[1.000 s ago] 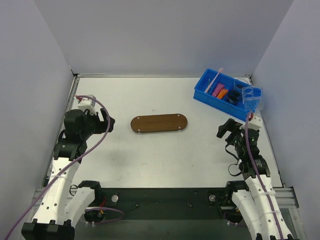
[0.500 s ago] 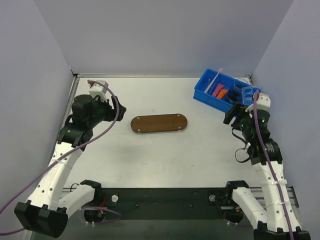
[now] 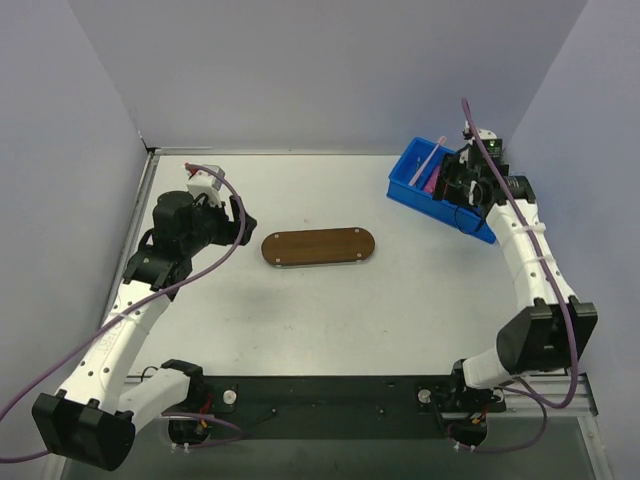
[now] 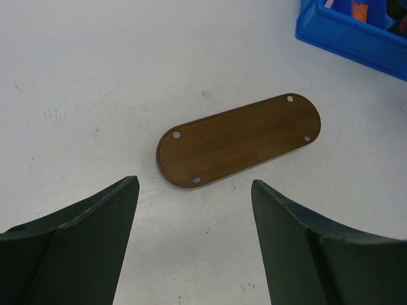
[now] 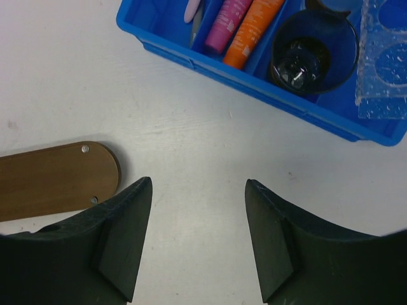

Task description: Prepare toiletry sets of a toothbrush and toothpaste on the tray

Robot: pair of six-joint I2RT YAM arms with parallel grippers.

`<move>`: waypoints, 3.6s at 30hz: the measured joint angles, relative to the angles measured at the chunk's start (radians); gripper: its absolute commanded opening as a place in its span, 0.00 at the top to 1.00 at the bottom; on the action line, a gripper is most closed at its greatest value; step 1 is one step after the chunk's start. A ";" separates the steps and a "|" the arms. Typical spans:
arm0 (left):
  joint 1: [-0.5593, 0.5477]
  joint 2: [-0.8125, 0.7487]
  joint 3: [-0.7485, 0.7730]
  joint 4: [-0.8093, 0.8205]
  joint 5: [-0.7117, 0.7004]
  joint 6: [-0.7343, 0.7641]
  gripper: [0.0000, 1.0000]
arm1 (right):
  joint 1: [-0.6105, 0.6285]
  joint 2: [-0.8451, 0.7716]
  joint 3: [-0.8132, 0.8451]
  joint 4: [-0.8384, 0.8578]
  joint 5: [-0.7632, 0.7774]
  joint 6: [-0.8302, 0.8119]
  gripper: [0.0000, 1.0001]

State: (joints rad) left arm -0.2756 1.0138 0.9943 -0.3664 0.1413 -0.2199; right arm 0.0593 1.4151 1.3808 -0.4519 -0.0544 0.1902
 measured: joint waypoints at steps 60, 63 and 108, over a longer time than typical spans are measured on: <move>-0.001 0.113 0.000 -0.008 0.075 -0.005 0.18 | -0.086 0.678 0.473 -0.074 0.117 -0.305 0.99; -0.001 0.115 0.000 -0.009 0.071 -0.005 0.18 | -0.086 0.678 0.473 -0.068 0.117 -0.313 1.00; -0.003 0.118 0.000 -0.012 0.051 -0.005 0.19 | -0.044 0.616 0.473 -0.070 0.121 -0.405 1.00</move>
State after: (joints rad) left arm -0.2783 1.1316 0.9947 -0.3782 0.1921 -0.2245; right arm 0.0154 2.0315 1.8534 -0.5220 0.0669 -0.2150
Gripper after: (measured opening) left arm 0.815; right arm 0.019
